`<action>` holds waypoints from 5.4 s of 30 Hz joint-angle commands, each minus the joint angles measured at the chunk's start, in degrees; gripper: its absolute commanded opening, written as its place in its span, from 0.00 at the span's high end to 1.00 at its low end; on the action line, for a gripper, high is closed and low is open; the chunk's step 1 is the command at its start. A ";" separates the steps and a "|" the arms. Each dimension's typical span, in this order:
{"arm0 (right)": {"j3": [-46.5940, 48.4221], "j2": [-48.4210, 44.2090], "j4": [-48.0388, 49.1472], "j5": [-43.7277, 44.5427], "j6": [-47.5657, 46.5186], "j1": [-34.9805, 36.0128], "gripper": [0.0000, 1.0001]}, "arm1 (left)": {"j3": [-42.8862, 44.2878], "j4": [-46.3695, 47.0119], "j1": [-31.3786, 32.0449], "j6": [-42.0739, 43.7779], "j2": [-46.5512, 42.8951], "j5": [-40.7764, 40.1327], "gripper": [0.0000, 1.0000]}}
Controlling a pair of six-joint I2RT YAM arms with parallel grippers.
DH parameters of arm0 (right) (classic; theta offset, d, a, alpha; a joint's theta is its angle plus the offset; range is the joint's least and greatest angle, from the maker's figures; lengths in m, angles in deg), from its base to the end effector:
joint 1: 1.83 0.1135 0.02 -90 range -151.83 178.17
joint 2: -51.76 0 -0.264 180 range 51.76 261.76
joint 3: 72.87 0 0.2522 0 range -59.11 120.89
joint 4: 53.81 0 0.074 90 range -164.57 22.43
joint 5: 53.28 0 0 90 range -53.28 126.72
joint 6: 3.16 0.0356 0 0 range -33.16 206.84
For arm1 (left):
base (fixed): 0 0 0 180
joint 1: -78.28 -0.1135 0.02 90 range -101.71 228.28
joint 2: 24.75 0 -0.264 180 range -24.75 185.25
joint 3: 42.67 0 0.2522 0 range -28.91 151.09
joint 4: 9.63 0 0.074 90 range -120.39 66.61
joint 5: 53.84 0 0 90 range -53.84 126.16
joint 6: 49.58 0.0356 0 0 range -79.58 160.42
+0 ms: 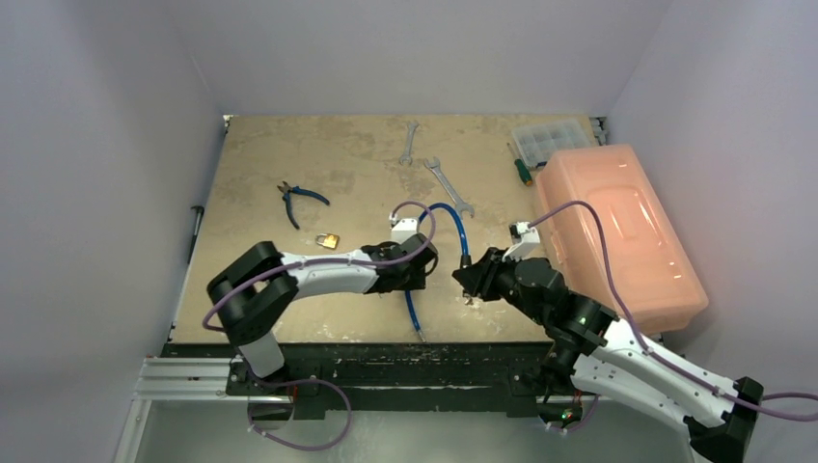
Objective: Unlock with the key
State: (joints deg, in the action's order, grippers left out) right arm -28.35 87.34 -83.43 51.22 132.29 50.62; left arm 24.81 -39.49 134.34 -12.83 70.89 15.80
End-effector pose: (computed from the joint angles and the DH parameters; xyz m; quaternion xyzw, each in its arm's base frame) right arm 0.1021 0.1182 0.2680 0.0218 0.8188 0.3573 0.4488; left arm 0.1918 -0.2628 0.1661 -0.0255 0.9471 -0.1229 0.2954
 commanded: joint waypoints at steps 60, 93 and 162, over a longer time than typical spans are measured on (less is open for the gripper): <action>-4.07 50.92 38.00 -24.68 1.24 -10.06 0.99 | 42.11 -8.33 -25.38 28.20 32.64 -22.88 1.00; 5.19 21.00 4.87 -15.52 -7.29 -15.44 0.18 | 42.39 -14.18 -27.93 26.36 27.50 -26.99 0.26; 93.15 102.01 -9.55 -22.81 -50.47 2.94 0.18 | -0.86 -21.02 -27.90 21.79 -61.93 -39.75 0.02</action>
State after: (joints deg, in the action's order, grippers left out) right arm 60.72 189.26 -92.65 30.94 82.98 55.64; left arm 24.30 -61.87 106.84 8.52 9.03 -23.50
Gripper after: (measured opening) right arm 0.811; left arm 0.985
